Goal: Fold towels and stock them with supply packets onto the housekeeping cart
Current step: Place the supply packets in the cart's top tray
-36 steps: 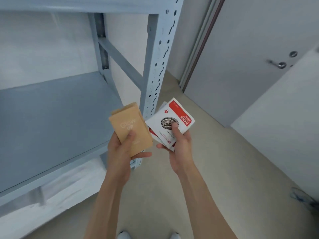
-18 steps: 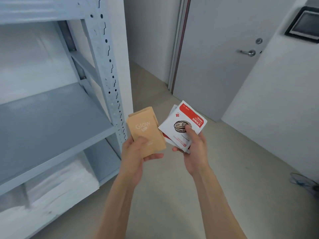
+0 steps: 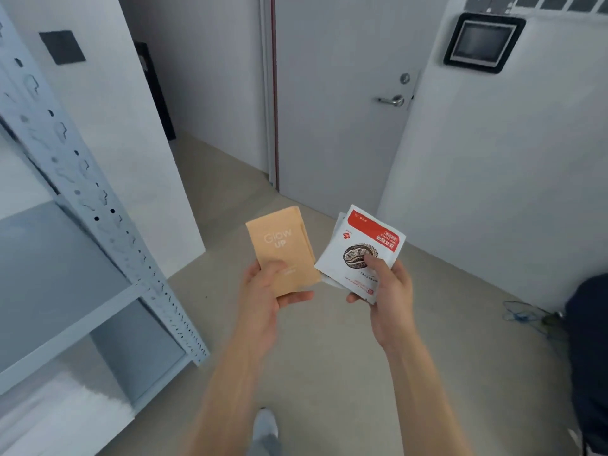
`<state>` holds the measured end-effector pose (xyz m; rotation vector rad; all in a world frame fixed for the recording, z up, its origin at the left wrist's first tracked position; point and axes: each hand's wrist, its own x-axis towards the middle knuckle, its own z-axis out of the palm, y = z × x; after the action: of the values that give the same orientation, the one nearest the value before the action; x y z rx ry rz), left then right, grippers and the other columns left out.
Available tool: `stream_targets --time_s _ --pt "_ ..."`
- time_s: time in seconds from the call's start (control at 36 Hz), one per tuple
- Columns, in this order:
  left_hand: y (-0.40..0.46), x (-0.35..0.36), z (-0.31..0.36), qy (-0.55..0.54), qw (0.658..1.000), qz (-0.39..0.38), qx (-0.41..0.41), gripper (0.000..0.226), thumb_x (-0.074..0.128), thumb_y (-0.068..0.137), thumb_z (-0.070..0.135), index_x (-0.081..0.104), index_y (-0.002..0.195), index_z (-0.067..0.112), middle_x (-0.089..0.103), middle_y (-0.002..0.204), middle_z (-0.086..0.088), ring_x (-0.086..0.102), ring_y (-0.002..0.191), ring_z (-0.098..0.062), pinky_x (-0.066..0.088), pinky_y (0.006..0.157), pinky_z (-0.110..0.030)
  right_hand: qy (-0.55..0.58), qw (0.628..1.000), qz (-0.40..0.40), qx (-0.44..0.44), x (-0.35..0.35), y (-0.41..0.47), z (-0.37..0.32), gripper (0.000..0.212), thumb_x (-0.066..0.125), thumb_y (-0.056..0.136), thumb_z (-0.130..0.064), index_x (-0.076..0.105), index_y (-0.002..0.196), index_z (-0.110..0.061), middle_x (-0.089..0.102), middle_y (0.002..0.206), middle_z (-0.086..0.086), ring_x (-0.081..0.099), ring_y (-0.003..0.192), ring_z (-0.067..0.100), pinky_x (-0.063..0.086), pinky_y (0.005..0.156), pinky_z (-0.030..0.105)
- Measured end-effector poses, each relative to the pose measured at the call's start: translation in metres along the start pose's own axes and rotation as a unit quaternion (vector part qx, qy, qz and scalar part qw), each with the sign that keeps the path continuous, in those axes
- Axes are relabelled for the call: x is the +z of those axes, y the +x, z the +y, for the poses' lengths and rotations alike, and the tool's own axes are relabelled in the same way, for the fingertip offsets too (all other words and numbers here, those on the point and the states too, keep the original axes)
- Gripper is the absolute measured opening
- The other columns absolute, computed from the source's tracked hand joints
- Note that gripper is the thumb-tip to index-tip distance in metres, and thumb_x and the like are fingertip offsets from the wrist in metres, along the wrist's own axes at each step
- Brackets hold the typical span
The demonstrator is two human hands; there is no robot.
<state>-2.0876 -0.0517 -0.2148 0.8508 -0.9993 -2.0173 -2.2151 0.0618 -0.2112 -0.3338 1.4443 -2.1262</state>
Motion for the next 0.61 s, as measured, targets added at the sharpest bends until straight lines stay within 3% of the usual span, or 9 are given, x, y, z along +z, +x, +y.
stream_targets --time_s 0.25,0.47,0.61 --pt "0.13 0.058 -0.027 0.012 0.995 -0.087 -0.043 0.015 0.055 0.089 0.001 0.069 0.092 0.004 0.073 0.088 -0.014 0.071 0.071 -0.03 0.057 0.057 -0.038 0.011 0.995 0.096 0.0 -0.012 0.119 0.0 0.013 0.055 0.092 -0.007 0.065 0.094 -0.016 0.07 0.082 0.006 0.065 0.061 0.024 0.045 0.041 0.029" --pt "0.268 0.1 0.017 0.016 0.992 -0.115 -0.043 0.014 0.062 0.076 0.011 0.076 0.075 0.016 0.072 0.083 -0.011 0.07 0.07 -0.031 0.057 0.057 -0.04 0.016 0.993 0.114 -0.004 0.035 0.254 -0.012 0.01 0.057 0.093 -0.008 0.065 0.096 -0.013 0.071 0.083 0.006 0.065 0.06 0.022 0.044 0.04 0.029" --pt "0.335 0.104 0.044 0.028 0.995 -0.098 -0.023 0.013 0.062 0.076 0.013 0.075 0.076 0.017 0.072 0.086 -0.013 0.07 0.072 -0.032 0.057 0.058 -0.039 0.008 0.996 0.087 0.006 0.075 0.321 -0.006 0.009 0.058 0.094 -0.009 0.065 0.098 -0.012 0.071 0.085 0.007 0.065 0.062 0.022 0.045 0.041 0.029"
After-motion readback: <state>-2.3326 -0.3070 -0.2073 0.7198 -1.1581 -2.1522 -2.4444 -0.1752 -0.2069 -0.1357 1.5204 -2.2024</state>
